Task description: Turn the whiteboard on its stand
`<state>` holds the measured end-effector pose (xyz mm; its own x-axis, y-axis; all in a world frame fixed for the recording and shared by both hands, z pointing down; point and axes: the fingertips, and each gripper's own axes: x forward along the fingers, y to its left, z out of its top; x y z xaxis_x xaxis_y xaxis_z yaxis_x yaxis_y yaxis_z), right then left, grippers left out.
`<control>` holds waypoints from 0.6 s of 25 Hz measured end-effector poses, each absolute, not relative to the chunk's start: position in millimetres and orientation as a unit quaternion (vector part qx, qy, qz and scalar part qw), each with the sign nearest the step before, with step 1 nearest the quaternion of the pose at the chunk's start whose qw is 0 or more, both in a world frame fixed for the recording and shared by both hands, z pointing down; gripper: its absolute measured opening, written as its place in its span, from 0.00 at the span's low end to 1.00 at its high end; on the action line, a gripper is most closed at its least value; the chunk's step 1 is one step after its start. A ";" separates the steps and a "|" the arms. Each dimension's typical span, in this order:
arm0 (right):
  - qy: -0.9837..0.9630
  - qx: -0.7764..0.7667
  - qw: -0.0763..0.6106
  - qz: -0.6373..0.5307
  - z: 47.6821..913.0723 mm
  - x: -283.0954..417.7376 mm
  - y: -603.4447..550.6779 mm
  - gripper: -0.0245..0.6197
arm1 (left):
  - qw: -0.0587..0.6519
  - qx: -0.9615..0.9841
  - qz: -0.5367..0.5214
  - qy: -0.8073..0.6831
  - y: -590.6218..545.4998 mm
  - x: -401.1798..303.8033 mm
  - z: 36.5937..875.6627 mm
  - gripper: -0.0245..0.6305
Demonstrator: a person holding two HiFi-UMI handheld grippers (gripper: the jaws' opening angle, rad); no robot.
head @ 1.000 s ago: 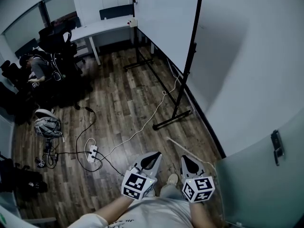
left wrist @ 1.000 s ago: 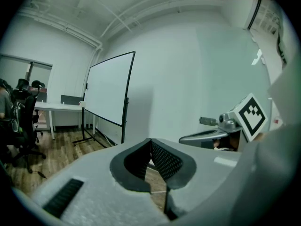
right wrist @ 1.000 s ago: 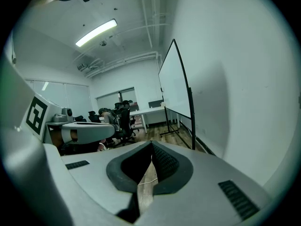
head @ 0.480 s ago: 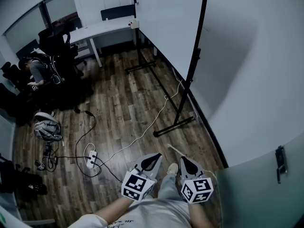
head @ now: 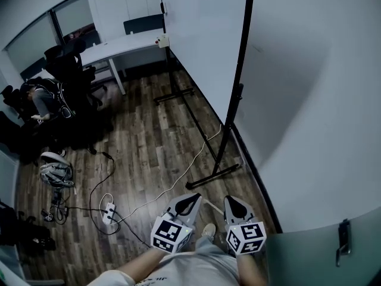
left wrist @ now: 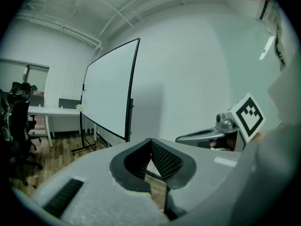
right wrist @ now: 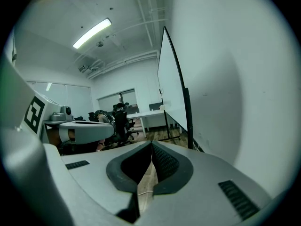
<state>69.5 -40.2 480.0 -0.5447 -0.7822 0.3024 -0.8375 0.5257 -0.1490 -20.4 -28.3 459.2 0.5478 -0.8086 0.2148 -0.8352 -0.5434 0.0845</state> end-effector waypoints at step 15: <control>-0.878 0.454 0.102 0.113 463.6 120.7 -164.1 0.05 | 0.082 0.869 0.060 -0.483 -148.7 26.7 442.0 0.05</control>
